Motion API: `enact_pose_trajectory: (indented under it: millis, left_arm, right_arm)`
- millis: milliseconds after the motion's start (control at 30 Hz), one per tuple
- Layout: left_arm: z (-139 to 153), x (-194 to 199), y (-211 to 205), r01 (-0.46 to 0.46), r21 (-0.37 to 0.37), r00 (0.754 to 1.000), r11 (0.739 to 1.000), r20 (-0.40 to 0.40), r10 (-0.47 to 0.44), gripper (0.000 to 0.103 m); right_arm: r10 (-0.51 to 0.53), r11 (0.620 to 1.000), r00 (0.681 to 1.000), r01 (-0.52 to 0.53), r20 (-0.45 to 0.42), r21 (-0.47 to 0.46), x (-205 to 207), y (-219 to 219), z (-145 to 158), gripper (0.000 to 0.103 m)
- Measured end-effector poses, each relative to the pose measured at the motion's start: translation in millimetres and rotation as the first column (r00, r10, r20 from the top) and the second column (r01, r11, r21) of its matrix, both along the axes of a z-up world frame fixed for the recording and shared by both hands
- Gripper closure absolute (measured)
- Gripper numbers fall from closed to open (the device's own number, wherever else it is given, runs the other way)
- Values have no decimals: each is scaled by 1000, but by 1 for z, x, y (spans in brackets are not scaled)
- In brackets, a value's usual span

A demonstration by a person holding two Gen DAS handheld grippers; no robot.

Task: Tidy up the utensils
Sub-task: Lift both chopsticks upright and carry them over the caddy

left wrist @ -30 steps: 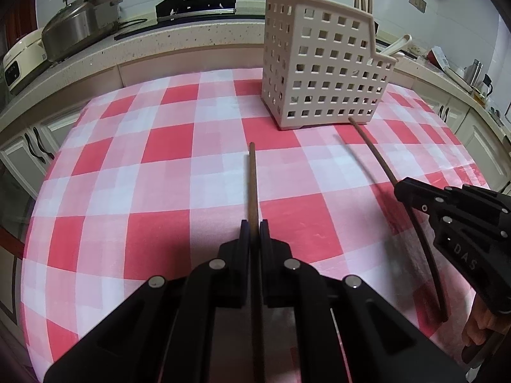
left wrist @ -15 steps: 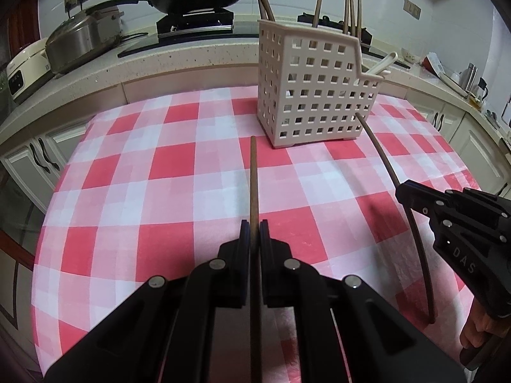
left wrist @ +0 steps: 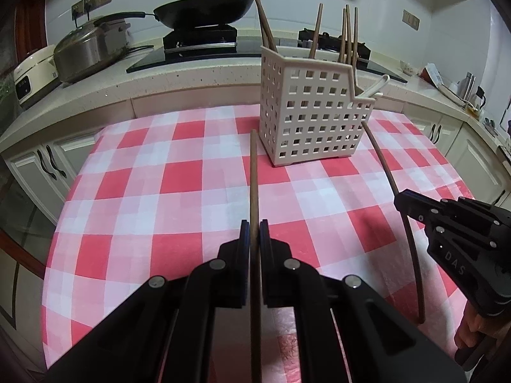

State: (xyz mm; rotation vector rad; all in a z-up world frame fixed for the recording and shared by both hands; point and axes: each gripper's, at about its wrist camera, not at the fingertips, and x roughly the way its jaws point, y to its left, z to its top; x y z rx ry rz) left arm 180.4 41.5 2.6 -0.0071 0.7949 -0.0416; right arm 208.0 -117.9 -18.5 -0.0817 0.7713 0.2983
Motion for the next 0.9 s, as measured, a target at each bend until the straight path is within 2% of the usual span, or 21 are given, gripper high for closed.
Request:
enact_pose_trajectory:
  millis: [900]
  left_arm:
    - [54,-17,-11,30,-3,993,1000,112,-29,97]
  right_arm:
    - [-22,998,998,18,61,56,-9,-24,38,95]
